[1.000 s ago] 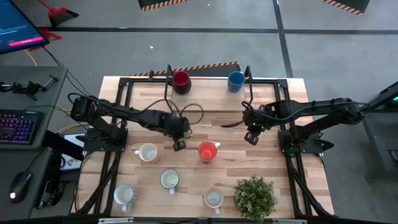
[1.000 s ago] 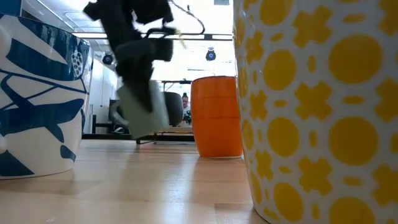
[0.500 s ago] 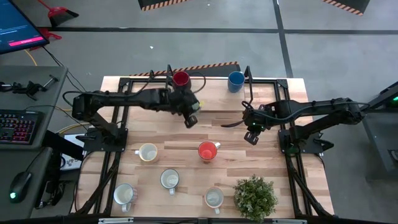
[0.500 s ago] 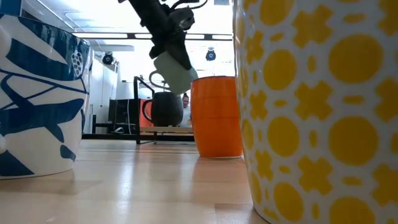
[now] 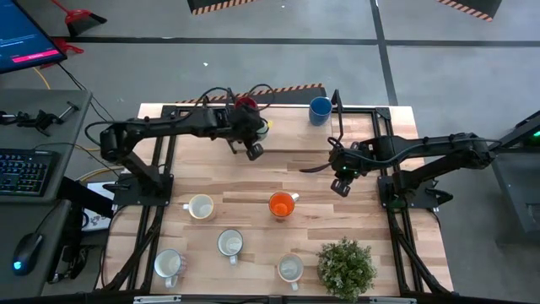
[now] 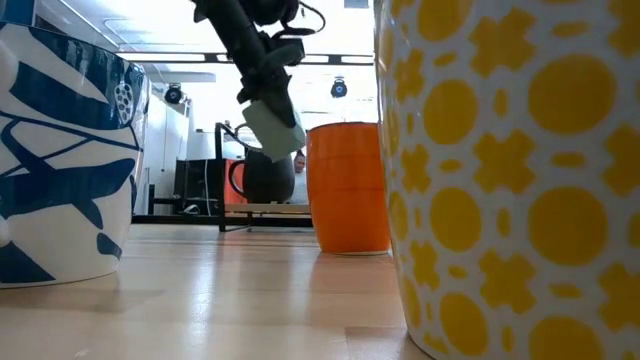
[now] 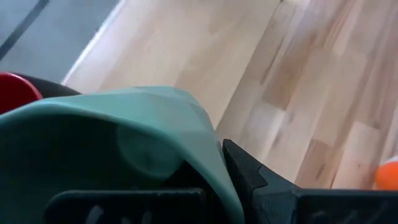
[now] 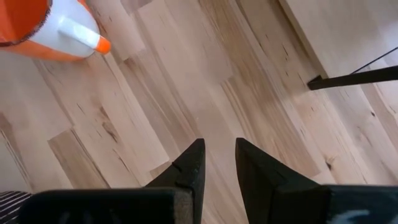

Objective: Place coffee mugs
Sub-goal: Put the green mug on the shelf

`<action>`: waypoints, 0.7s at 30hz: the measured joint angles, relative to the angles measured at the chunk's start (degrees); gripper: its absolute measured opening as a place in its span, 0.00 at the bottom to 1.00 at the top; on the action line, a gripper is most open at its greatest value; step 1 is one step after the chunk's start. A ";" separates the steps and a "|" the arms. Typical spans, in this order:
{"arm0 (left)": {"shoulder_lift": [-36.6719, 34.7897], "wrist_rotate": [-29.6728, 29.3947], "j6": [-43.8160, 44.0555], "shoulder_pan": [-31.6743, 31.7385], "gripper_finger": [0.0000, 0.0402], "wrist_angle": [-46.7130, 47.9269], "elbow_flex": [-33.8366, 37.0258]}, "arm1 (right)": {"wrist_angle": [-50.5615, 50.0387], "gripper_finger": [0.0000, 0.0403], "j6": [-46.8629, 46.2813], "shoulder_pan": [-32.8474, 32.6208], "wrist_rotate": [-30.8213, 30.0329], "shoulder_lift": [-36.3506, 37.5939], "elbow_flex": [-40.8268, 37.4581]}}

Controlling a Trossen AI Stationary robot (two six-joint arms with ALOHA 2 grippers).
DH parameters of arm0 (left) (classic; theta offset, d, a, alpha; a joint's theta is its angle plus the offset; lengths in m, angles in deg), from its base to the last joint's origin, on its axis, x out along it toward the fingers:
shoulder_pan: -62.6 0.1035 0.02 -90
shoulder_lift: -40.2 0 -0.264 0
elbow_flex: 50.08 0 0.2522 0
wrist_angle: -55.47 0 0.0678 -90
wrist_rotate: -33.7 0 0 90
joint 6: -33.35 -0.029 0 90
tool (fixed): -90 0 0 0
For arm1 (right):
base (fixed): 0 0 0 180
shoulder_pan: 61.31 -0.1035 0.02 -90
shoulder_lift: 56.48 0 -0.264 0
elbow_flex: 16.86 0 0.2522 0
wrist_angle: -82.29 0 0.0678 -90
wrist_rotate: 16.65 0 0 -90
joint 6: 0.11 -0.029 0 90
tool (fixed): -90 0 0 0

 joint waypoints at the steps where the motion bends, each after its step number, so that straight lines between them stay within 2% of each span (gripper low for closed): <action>1: 0.61 0.20 -0.38 0.20 0.02 0.45 0.00 | 0.28 0.17 0.00 -0.02 0.00 0.00 0.00; 9: 5.51 0.24 -1.19 0.00 0.02 0.86 0.04 | 1.15 0.17 0.00 -0.02 0.02 0.02 0.00; 21: 5.48 -2.38 -2.21 0.91 0.02 8.12 0.04 | 1.46 0.17 0.00 -0.02 0.13 0.02 0.00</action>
